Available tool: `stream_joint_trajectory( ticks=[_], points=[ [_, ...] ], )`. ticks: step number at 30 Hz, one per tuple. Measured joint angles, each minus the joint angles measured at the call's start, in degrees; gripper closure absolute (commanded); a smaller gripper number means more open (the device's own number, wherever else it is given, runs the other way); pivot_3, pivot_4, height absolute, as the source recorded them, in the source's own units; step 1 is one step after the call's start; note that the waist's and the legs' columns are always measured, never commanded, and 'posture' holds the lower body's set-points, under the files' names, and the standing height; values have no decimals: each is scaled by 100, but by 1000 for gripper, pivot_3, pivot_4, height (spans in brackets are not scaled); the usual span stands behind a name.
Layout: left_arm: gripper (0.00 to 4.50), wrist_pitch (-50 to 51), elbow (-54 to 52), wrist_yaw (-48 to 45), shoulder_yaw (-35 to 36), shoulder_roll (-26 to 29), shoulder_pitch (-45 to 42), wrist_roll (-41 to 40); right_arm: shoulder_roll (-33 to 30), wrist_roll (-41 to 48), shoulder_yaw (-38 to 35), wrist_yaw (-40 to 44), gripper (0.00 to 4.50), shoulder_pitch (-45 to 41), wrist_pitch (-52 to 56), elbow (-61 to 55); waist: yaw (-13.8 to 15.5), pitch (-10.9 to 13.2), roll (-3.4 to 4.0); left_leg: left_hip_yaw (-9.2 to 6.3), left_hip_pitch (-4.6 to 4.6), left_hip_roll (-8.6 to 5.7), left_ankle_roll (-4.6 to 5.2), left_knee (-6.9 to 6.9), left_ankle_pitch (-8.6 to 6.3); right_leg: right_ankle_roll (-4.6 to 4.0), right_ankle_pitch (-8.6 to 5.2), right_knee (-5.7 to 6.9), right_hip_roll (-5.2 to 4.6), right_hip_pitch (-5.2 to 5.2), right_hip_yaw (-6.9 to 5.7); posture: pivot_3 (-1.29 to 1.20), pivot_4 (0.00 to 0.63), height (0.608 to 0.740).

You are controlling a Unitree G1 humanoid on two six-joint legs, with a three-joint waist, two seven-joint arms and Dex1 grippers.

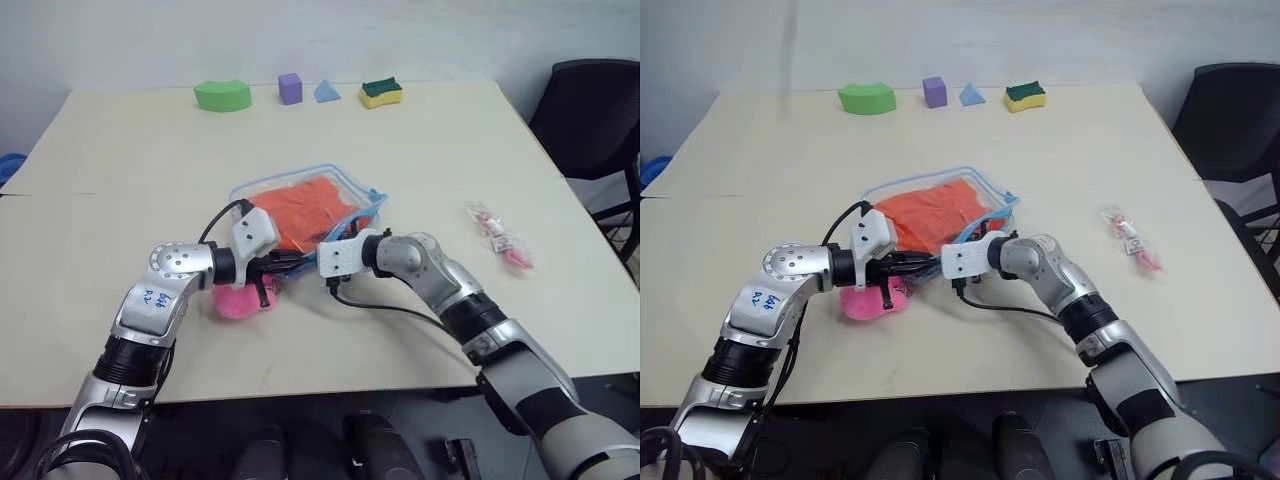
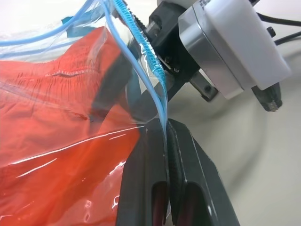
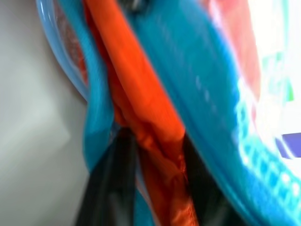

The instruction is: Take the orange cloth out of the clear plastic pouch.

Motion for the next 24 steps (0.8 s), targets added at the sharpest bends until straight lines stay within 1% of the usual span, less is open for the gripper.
stream_joint_trajectory(
  ticks=[1, 2, 10, 15, 18, 20, 24],
  points=[
    [4500, 0, 0, 0, 0, 0, 3, 0, 16, 43, 1, 56, 4434, 0, -4, -1, -1, 0, 0, 0, 0, 0, 0, -1, 0, 0, 0, -1, 0, 0, -1, 0, 150, 740],
    [4500, -1, 0, 0, 1, 1, 7, 0, 13, 39, 8, 82, 4473, 0, -14, -1, 1, 0, 0, 0, 0, 0, 0, -2, 0, 0, 0, -2, 0, 0, -1, 0, 150, 740],
    [4500, 53, 5, 27, 65, -8, 28, -25, -71, -217, 37, -53, 4473, 0, -227, 2, 4, 0, 0, 0, -1, 0, 0, -2, 0, 0, 0, -4, -1, 0, -1, 0, 150, 740],
    [4500, 470, 328, 249, 422, -262, -178, -357, -489, -500, 75, -74, 4473, 70, -493, -225, 51, 0, 0, -2, -6, -2, 1, 7, 0, 0, 0, -6, -4, 1, -4, 0, 150, 740],
    [4500, 741, 661, 567, 713, -504, -557, -551, -795, -609, 65, -63, 4473, 306, -624, -644, 101, 0, 0, -2, -9, -2, 1, 12, -1, 1, 0, -7, -3, 0, -5, 0, 150, 740],
    [4500, 769, 860, 779, 852, -539, -759, -560, -934, -594, 29, -17, 4473, 524, -628, -1014, 128, 0, 0, -2, -9, -2, 1, 11, -1, 1, 0, -5, -3, 0, -4, 0, 150, 740],
    [4500, 640, 1250, 997, 852, -576, -808, -424, -1228, -305, -53, 289, 4473, 924, -623, -1766, 136, 0, 0, -1, -8, -2, 1, 10, -1, 1, 0, -6, -1, -1, -4, 0, 150, 740]
  ],
)
